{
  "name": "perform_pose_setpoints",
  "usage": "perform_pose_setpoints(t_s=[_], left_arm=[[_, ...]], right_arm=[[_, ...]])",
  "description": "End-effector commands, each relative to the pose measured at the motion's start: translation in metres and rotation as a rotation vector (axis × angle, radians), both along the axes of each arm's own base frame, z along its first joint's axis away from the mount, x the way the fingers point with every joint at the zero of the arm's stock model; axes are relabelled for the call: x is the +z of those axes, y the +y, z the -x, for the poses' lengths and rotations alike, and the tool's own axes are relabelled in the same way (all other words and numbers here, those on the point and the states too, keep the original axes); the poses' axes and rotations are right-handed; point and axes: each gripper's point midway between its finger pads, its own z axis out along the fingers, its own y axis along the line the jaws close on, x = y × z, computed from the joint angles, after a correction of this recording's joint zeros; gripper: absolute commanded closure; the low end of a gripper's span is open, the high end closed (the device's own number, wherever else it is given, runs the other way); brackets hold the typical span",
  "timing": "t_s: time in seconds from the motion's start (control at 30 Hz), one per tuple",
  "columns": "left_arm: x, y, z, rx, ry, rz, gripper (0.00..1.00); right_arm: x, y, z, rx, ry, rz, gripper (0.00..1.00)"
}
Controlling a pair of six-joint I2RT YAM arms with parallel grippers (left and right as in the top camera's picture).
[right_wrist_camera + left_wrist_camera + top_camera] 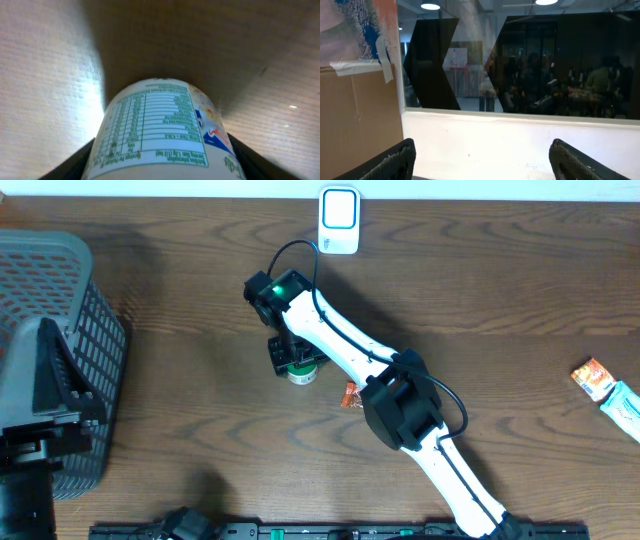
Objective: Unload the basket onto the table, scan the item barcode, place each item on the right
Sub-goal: 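Grasp the green-lidded jar with the right gripper, then lift the jar with the right gripper and hold it under the scanner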
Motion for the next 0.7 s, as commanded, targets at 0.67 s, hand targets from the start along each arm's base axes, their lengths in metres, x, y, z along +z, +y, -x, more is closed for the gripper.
perform_pose_setpoints(t_s=[0.67], left_arm=[[-0.005,-0.002,-0.002,-0.003,0.011,0.0,0.14]], right_arm=[[0.115,-0.04,-0.027,-0.349,0.413,-0.605,0.41]])
